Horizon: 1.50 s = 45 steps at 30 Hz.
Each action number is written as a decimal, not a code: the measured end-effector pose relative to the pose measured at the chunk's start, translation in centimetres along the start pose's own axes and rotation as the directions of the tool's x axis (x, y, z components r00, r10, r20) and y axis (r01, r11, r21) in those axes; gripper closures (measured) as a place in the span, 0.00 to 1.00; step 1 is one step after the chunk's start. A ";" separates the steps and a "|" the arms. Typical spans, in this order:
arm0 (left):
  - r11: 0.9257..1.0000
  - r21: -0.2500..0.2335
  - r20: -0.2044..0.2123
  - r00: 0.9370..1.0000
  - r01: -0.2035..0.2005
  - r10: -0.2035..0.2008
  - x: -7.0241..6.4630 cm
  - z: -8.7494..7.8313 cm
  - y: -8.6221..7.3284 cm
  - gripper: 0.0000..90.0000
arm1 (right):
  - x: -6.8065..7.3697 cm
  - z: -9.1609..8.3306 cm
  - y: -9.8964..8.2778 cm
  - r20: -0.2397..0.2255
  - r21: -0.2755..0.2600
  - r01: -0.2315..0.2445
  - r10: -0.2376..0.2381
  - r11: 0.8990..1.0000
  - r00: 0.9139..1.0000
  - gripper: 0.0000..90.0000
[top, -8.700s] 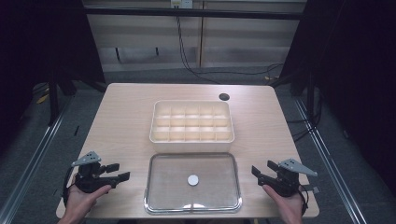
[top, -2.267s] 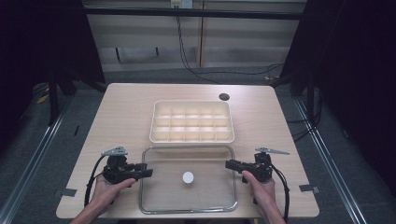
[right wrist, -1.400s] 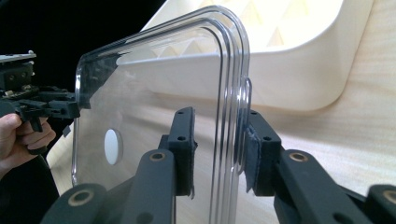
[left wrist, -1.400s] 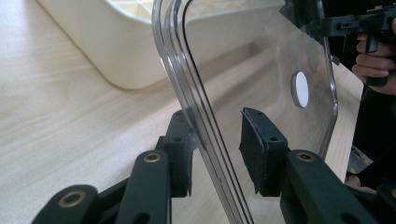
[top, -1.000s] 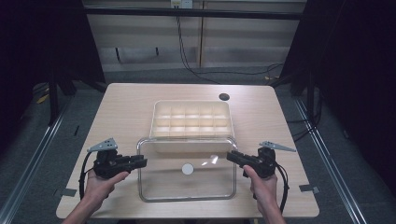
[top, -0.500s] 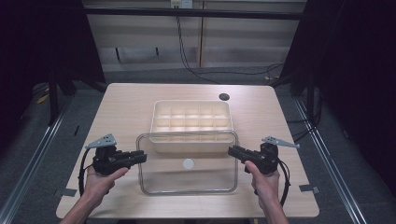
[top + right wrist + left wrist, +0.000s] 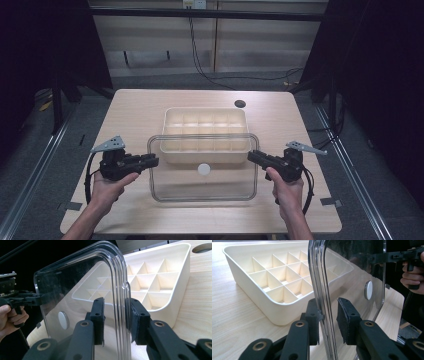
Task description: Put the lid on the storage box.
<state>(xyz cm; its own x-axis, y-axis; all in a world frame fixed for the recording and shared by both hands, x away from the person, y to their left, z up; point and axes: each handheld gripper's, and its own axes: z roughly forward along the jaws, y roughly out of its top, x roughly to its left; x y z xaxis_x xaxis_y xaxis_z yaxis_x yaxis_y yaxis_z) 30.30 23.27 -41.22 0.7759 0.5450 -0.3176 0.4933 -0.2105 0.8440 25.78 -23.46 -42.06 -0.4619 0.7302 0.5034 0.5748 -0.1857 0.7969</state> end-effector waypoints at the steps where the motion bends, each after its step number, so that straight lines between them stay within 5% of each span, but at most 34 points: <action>1: 1.000 -0.003 0.000 1.000 0.003 -0.003 0.1 0.0 0.1 0.80 | 0.0 0.0 0.0 -0.002 0.001 0.000 0.000 1.000 1.000 0.76; 11: 0.999 -0.039 -0.004 1.000 -0.008 0.008 0.4 -0.5 2.0 0.80 | 0.2 0.5 2.1 -0.015 -0.011 0.032 -0.032 0.999 0.999 0.76; 45: 0.996 -0.087 -0.041 0.999 -0.022 0.019 1.5 0.3 6.9 0.80 | -0.7 1.9 6.9 -0.003 -0.072 0.003 -0.003 0.997 1.000 0.75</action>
<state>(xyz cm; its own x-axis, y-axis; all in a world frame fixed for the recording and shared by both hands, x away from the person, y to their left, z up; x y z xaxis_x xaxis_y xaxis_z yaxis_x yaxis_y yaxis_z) 34.98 22.46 -36.04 0.7684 0.5736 -0.2838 0.4400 -0.1515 0.8851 31.32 -24.00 -37.51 -0.4659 0.7289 0.5017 0.5233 -0.2303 0.8205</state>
